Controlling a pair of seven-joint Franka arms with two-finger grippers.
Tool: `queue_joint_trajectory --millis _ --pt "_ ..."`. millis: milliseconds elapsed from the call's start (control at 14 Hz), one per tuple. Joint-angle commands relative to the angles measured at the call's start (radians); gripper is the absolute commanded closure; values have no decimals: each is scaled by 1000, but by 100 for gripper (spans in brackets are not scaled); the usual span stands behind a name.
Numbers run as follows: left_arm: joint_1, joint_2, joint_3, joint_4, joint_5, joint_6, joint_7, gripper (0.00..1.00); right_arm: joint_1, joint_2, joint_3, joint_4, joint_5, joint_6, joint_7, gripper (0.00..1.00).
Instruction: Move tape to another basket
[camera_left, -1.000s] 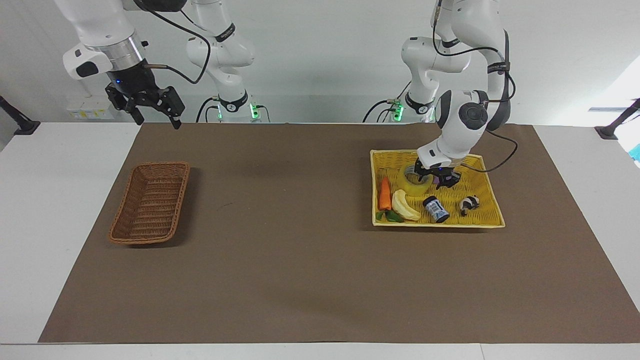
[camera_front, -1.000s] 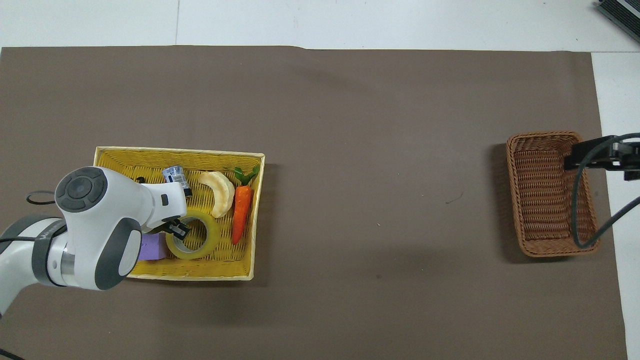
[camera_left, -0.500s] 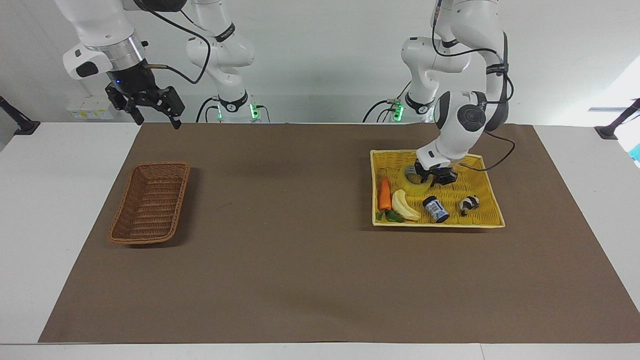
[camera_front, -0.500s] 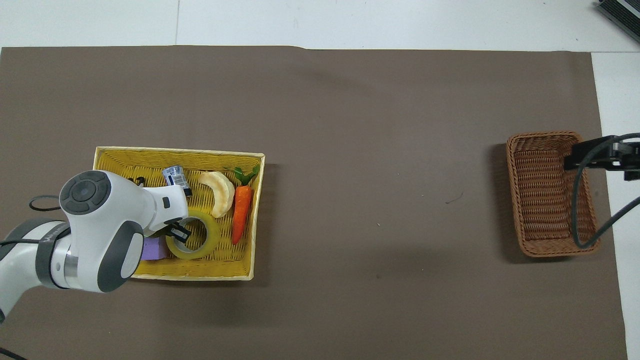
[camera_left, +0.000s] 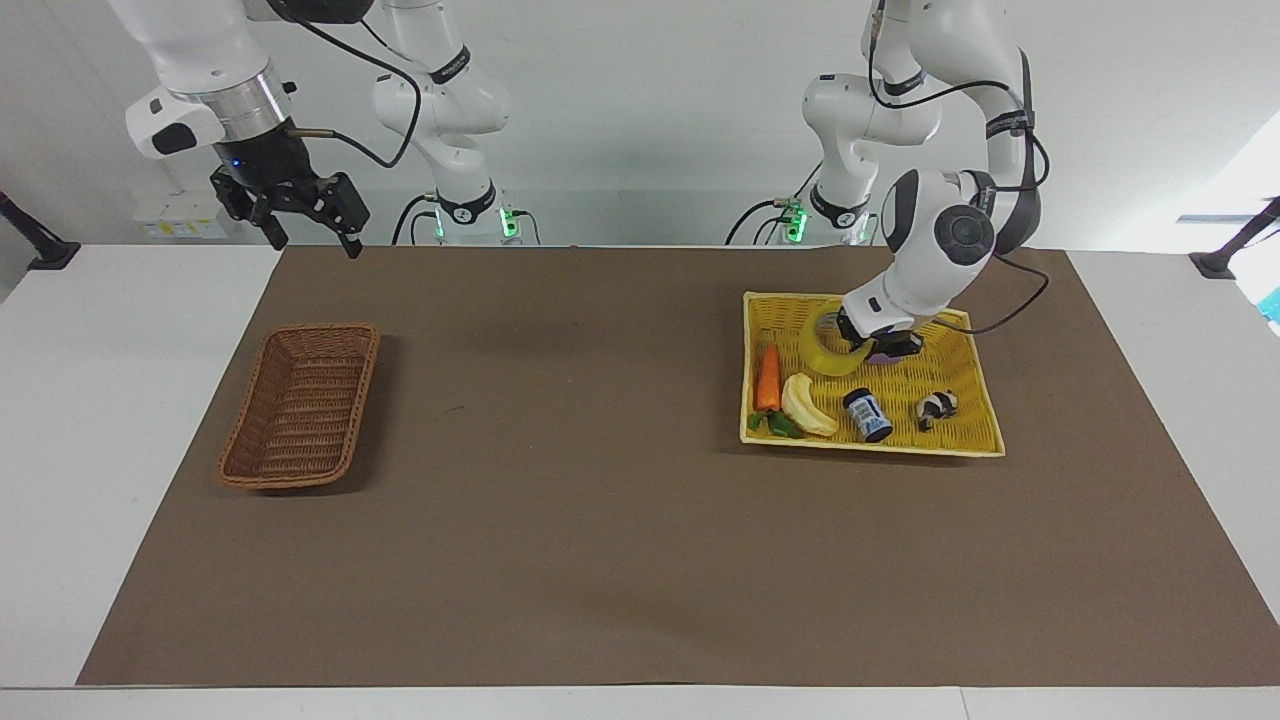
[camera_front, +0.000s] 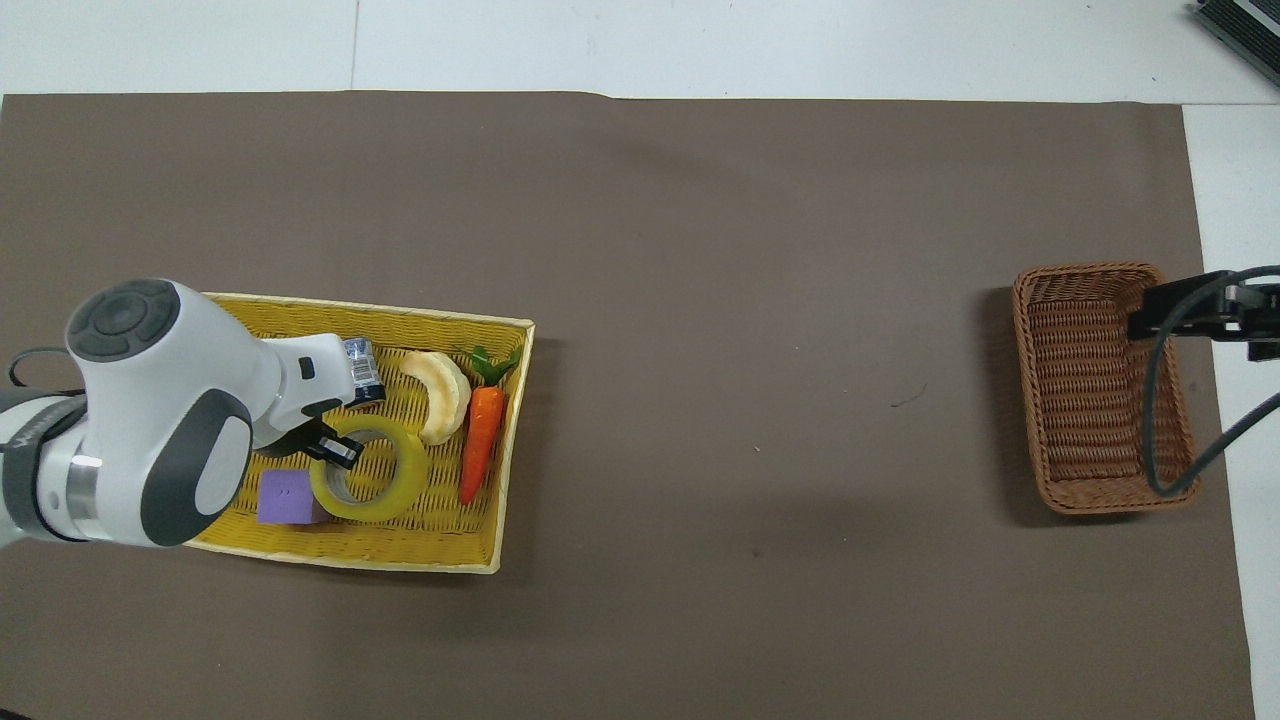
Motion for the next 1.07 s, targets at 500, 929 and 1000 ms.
queue_joint_trajectory --millis 500,929,1000 --pt "79 -26 7 345 9 -396 -167 100 -13 -16 5 -18 21 14 -6 0" --pt "90 -31 13 481 117 -459 -325 100 -13 -16 5 -18 21 14 -6 0" --pt "122 -52 16 486 112 -460 -328 100 -13 -16 5 -18 21 14 -6 0"
